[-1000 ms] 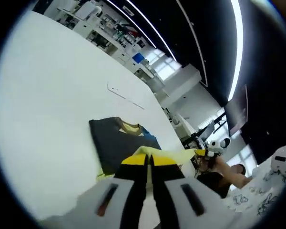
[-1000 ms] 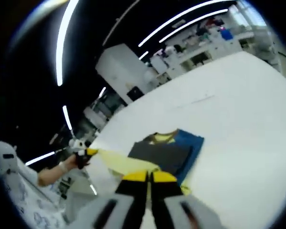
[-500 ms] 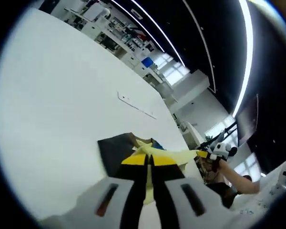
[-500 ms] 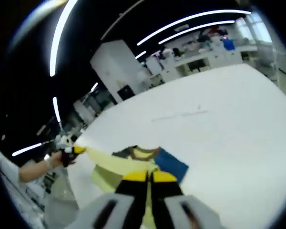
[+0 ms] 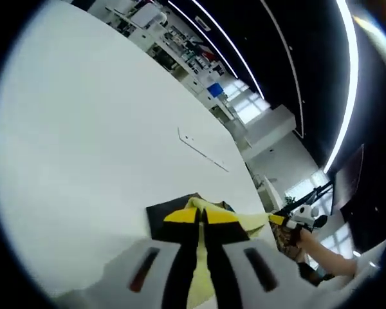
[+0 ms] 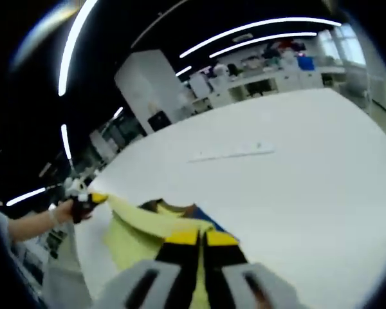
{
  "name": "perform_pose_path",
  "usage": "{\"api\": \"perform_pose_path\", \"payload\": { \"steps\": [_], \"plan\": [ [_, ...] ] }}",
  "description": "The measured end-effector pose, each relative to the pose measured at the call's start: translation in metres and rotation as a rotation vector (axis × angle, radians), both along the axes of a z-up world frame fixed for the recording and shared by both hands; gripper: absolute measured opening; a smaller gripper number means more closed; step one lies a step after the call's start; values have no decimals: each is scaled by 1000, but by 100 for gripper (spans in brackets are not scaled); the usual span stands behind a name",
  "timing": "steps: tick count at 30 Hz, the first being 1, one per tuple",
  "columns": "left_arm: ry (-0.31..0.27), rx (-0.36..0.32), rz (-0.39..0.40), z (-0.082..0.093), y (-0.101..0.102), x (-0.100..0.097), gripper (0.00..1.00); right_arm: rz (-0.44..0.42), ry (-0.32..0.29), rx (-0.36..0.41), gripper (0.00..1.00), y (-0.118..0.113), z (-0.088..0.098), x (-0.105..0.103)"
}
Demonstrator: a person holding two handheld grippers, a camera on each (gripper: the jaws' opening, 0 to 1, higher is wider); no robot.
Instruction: Fold the garment on the visible template until the final outline fits inside the template.
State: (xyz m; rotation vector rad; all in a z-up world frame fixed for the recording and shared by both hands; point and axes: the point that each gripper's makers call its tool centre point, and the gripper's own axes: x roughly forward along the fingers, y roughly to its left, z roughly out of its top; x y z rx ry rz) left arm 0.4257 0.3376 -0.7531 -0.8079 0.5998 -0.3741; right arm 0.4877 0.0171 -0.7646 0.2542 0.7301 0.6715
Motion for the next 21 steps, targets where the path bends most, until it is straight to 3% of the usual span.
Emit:
{"api": "perform_pose_path", "payload": {
  "steps": [4, 6, 11, 17, 21],
  "plan": [
    [25, 10, 14, -13, -5, 3, 0, -11, 13, -13, 0, 2, -10, 2],
    [23, -19, 27, -13, -5, 7, 0, -30, 19, -8, 0, 2, -15, 5],
    [33, 16, 24, -21, -6, 10, 0, -51, 38, -25, 0, 5, -30, 5],
    [40, 27, 28, -28, -2, 15, 0, -62, 66, -7, 0, 6, -33, 3],
    [44, 76, 23, -33, -3, 13, 0, -40, 56, -27, 0, 12, -34, 0]
  ]
}}
